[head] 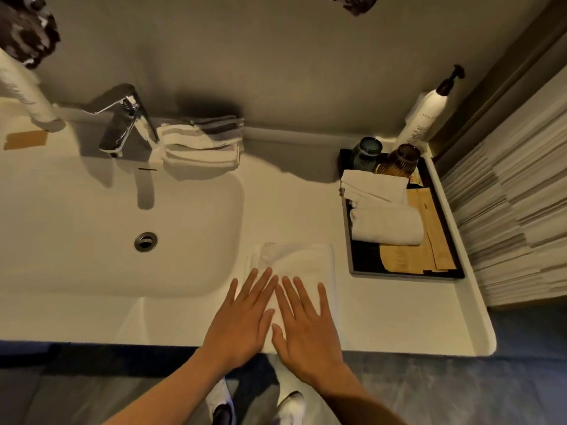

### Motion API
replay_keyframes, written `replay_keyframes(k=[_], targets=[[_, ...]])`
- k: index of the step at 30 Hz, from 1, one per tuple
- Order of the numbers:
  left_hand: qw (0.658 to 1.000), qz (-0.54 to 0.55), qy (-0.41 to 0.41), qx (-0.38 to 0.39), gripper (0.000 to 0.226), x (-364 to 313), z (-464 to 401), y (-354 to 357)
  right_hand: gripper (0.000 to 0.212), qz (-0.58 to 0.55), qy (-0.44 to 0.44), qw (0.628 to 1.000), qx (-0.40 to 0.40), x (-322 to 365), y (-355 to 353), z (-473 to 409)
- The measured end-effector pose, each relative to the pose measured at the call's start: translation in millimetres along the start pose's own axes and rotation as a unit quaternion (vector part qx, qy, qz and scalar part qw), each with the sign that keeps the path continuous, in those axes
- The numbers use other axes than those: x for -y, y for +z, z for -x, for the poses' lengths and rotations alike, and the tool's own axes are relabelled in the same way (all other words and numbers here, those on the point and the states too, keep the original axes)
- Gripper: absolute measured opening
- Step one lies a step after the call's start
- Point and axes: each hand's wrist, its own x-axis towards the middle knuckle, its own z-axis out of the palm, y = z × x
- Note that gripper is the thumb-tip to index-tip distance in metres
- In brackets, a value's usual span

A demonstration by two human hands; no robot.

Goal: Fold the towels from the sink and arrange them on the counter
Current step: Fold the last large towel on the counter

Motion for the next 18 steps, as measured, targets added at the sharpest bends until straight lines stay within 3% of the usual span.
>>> replay_keyframes(k=[3,5,8,9,12,13,15,18], targets=[[1.0,0.002,0.005,-0.001,0.058,-1,-8,-1,0.06,-0.016,-0.019,1.0,0.002,-9,-7,-7],[1.0,0.018,-0.004,0.01,0.058,-1,-18,-7,0.052,-0.088,0.003,0.995,-0.04,-22,-16,-11],[0.999,-0.006,0.042,-0.006,0.059,-7,-26,-25,0.051,-0.213,0.178,0.951,-0.134,-37,-32,-7],[0.997,-0.018,0.078,-0.018,0.061,-8,-26,-28,0.054,-0.254,0.259,0.923,-0.13,-40,-39,-5],[0.986,0.028,0.165,-0.012,0.059,-7,-24,-27,0.062,-0.41,0.443,0.797,-0.009,-45,-58,-12],[0.985,0.049,0.167,0.001,0.053,-7,-21,-24,0.058,-0.432,0.457,0.778,0.02,-46,-61,-15],[0.985,0.077,0.151,0.039,0.052,-7,-20,-19,0.048,-0.438,0.442,0.781,0.052,-48,-62,-19],[0.983,0.087,0.152,0.056,0.053,-5,-24,-16,0.042,-0.482,0.444,0.753,0.062,-45,-67,-27]])
